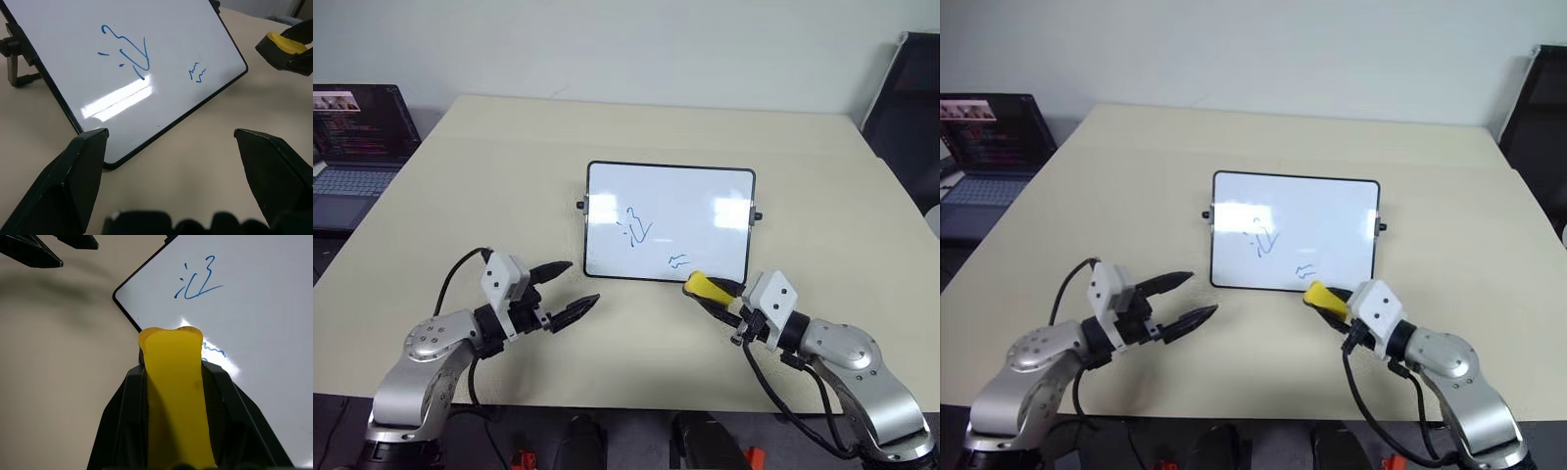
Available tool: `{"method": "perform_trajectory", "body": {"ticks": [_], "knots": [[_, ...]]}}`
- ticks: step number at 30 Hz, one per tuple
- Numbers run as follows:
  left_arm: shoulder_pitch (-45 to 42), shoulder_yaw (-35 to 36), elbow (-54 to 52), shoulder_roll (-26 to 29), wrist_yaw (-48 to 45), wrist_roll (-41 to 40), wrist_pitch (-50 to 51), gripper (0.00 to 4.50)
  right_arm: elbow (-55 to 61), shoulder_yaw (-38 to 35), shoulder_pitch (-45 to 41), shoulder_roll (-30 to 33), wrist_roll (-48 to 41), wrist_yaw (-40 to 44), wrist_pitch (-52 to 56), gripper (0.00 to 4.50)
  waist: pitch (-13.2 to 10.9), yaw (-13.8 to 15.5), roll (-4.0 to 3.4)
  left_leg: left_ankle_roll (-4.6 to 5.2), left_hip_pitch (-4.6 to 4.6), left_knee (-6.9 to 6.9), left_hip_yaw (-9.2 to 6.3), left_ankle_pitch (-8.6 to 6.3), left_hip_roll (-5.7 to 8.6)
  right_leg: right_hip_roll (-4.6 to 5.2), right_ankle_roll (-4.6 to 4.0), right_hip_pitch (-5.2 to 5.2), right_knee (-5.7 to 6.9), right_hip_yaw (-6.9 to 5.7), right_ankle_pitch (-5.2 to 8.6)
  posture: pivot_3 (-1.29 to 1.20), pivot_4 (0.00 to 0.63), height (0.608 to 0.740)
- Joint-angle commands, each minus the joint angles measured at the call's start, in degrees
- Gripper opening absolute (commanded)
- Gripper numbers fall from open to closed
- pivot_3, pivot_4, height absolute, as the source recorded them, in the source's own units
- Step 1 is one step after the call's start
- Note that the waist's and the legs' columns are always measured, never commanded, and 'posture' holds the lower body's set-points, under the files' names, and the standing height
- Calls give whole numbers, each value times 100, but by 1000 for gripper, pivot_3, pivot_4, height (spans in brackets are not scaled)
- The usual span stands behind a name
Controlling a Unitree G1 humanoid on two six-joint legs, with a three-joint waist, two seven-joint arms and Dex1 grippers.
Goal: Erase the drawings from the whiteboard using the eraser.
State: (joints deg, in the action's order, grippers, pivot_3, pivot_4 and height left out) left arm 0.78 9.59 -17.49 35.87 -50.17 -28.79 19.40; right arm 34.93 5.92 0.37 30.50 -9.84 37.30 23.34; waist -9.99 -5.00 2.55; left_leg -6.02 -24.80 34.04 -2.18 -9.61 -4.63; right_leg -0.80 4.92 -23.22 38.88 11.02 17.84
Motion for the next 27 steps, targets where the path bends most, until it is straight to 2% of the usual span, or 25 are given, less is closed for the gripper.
{"method": "perform_trajectory", "body": {"ticks": [1, 11, 16, 23, 27], "knots": [[90, 166, 38, 94, -224, -18, -289, 4500, 94, 60, -157, 68, 77, 19, -190, 1144, 0, -4, 0, 0, 0, 0, 0, 0, 0, 0, 0, 0, 1, 0, 0, 0, 150, 740], [-50, 25, 838, 175, -878, 177, -1047, 4500, -313, 469, -577, 207, 986, -202, -635, 1144, 0, 5, 0, 0, 0, 0, -4, 0, -1, 0, -2, 0, 3, -9, 0, 0, 150, 740], [-395, -157, 1221, 196, -1144, 373, -1319, 4500, -814, 901, -1338, -79, 1596, -499, -576, 1144, 0, 2, -1, 1, 0, 4, -8, 2, -1, 0, -6, 1, 6, -16, -4, 0, 150, 740], [-968, -491, 1238, 190, -1348, 461, -1285, 4500, -1581, 1546, -2103, -488, 2420, -718, -517, 1144, 0, 20, -1, 1, -5, -3, -29, 2, -4, 0, 2, 3, 9, -45, -20, 0, 150, 740], [-1259, -673, 1072, 194, -1375, 466, -1157, 4500, -1828, 1694, -2204, -458, 2665, -597, -428, 1144, 0, 22, -1, 1, -8, -5, -46, 2, -3, -2, -7, 5, 13, -61, -23, 0, 150, 740]]}}
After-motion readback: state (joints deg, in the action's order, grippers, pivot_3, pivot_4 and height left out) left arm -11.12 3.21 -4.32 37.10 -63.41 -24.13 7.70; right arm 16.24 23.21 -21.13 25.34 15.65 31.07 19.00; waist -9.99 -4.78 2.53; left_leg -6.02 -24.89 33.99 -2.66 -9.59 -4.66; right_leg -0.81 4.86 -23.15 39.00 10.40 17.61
